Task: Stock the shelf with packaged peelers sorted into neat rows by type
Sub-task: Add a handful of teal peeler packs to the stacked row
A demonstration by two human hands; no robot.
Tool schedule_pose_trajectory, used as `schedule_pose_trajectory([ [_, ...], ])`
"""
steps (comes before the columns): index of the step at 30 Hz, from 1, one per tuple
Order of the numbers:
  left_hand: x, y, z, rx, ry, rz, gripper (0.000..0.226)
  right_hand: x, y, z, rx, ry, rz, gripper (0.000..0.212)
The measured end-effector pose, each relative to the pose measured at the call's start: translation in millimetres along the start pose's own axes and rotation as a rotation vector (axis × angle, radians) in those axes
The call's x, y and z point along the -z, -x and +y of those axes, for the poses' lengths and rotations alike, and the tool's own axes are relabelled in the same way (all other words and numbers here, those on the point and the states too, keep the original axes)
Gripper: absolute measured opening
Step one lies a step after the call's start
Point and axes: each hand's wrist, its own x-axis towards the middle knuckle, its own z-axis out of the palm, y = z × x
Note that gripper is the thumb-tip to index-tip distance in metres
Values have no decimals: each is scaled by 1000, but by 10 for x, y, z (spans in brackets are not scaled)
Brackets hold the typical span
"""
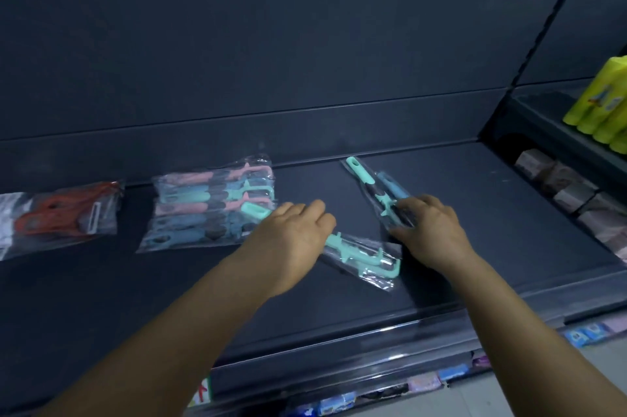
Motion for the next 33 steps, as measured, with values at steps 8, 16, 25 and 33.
schedule_pose_trajectory([
  [8, 19, 751, -614, 392, -67, -68, 23, -192, 14, -278, 31, -3, 46, 38],
  [16, -59, 979, -819, 431, 6, -7, 22, -245, 70, -406, -16, -2, 99, 36],
  [25, -105, 1136, -812, 384, 138, -71, 21, -341, 357, -735, 321, -53, 186, 46],
  [33, -96, 1232, -826, 397, 308, -124, 25, -670, 599, -1167, 557, -49, -148, 29],
])
